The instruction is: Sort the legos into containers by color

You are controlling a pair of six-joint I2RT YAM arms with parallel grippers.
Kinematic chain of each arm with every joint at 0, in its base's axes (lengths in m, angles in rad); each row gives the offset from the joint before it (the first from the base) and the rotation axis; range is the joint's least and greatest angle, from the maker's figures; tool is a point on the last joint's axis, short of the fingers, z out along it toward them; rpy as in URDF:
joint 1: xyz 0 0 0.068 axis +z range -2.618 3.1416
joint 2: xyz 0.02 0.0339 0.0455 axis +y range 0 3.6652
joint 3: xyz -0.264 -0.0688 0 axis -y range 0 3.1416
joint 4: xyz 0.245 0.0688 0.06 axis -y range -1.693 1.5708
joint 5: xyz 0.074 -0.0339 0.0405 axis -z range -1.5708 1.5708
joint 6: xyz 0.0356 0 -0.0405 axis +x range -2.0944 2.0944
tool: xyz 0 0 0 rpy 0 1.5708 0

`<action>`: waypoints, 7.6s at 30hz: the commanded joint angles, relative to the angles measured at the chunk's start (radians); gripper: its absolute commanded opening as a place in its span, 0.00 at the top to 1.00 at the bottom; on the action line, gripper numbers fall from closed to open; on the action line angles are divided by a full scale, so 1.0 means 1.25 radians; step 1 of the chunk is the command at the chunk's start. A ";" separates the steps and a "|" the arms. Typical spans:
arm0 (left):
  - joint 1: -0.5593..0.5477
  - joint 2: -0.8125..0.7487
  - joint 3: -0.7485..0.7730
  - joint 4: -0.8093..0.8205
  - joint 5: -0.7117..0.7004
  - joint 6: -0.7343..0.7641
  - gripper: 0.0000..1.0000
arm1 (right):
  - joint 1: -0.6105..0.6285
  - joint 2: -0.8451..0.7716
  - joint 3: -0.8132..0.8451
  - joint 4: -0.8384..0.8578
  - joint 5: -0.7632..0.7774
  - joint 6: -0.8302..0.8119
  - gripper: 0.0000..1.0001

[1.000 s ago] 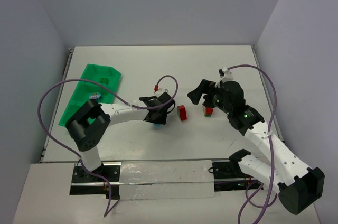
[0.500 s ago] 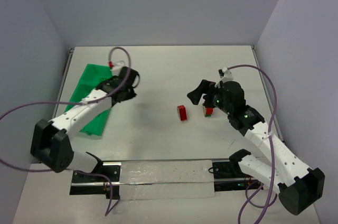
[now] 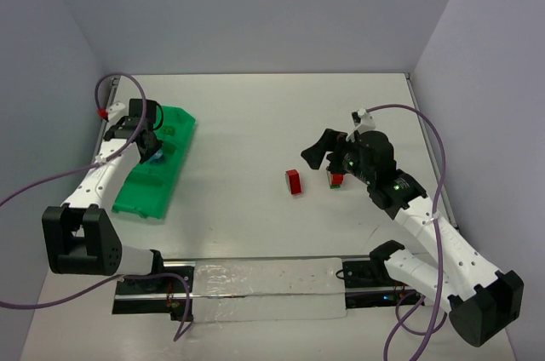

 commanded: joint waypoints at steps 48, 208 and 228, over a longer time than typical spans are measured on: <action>-0.369 -0.137 0.059 0.078 0.212 0.082 0.01 | 0.184 0.460 -0.074 0.297 0.222 -0.064 0.50; -0.444 -0.207 -0.165 0.741 1.077 0.106 0.14 | 0.068 0.055 -0.043 0.410 -0.695 -0.011 0.89; -0.514 -0.155 -0.103 0.693 1.034 0.141 0.99 | 0.073 0.054 -0.038 0.383 -0.692 -0.024 0.86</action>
